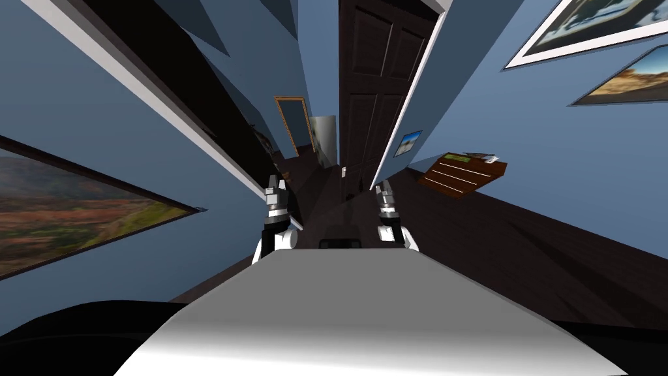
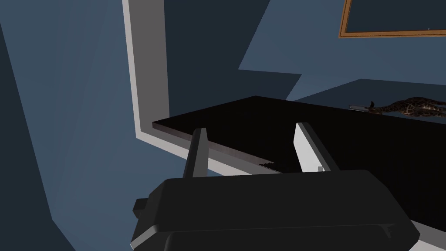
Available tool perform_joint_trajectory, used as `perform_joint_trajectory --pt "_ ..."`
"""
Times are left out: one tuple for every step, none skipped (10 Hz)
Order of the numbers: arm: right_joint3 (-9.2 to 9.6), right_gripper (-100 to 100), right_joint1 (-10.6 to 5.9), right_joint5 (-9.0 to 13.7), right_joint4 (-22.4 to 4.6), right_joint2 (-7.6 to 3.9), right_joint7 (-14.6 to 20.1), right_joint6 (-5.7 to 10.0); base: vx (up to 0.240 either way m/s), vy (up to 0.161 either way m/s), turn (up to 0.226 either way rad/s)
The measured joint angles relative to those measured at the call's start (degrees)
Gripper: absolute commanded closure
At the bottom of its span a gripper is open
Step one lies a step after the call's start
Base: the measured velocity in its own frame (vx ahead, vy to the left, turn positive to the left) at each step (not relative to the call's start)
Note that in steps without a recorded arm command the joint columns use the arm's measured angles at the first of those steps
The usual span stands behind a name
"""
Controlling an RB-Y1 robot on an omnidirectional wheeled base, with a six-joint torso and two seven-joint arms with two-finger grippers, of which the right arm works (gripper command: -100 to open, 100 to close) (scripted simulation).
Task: Push the door open
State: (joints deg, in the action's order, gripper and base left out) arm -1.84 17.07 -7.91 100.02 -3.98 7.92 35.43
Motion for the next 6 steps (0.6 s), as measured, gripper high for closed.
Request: perform_joint_trajectory --pt "0.15 -100 -0.66 -0.32 -1.58 -0.18 0.29 0.35 0.113 -0.04 0.041" --pt "0.32 -100 -1.32 -0.66 -3.1 -0.33 0.63 0.53 0.098 -0.041 0.046" --pt "0.44 -100 -2.16 -0.98 -5.05 -0.45 0.92 0.98 0.083 -0.039 0.047" --pt "0.72 -100 -2.78 -1.39 -6.67 -0.4 1.12 1.32 0.079 -0.04 0.055" --pt "0.84 -100 -3.27 -1.67 -8.28 -0.68 1.51 1.79 0.084 -0.044 0.047" --pt "1.01 -100 -4.31 -2.07 -10.3 -0.57 1.7 2.29 0.103 -0.048 0.051"
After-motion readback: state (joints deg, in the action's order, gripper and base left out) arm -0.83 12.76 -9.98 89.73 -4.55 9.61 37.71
